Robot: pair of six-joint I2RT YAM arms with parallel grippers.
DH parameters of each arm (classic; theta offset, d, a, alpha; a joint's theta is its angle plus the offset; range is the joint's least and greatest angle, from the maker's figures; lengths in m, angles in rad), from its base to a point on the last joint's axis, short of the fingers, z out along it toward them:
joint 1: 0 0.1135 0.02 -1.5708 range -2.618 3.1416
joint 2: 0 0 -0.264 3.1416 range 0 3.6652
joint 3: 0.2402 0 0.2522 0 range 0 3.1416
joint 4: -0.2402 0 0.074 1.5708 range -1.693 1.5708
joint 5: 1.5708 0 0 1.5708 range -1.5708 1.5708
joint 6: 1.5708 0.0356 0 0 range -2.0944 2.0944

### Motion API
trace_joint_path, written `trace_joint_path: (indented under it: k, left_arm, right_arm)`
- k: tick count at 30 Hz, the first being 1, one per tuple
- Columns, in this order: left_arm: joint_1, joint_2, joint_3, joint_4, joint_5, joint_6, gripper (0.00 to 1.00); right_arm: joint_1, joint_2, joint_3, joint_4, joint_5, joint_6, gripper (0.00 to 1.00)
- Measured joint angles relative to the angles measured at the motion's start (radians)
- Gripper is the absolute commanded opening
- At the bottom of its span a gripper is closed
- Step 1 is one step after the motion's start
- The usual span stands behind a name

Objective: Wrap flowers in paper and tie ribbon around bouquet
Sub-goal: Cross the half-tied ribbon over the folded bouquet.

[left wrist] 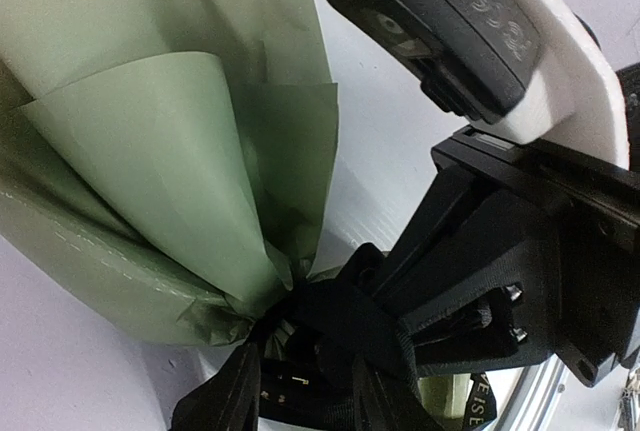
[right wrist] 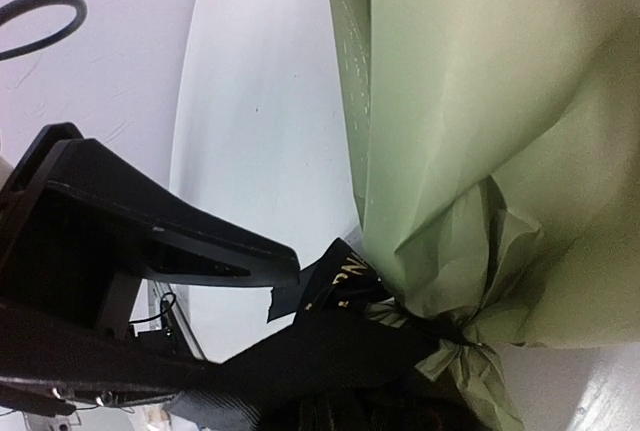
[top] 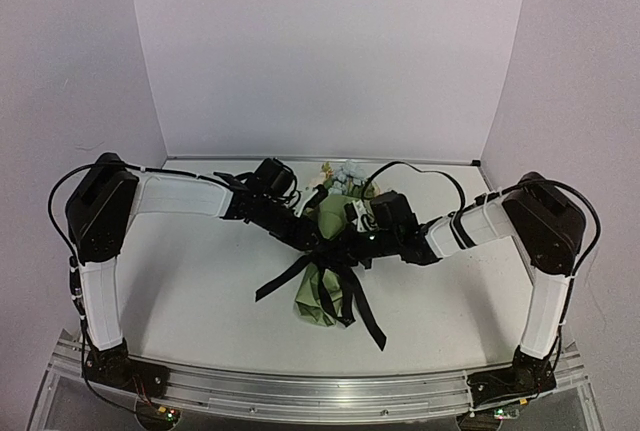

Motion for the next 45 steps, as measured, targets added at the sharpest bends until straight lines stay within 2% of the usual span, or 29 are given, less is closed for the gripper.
trace_joint_path:
  k: [8,28,45]
  left_arm:
    - [0.006,-0.001,-0.010,0.032,0.029,0.020,0.37]
    - [0.005,-0.022,-0.105,0.185,0.064,0.052,0.34]
    - [-0.041,-0.060,-0.159,0.256,-0.060,0.096,0.29]
  right_arm:
    - [-0.023,0.041,0.060,-0.028,-0.073,0.089,0.00]
    - [-0.038,0.091,0.099,-0.034,-0.170,0.310,0.00]
    - [-0.047,0.097,0.099,-0.053,-0.146,0.486,0.00]
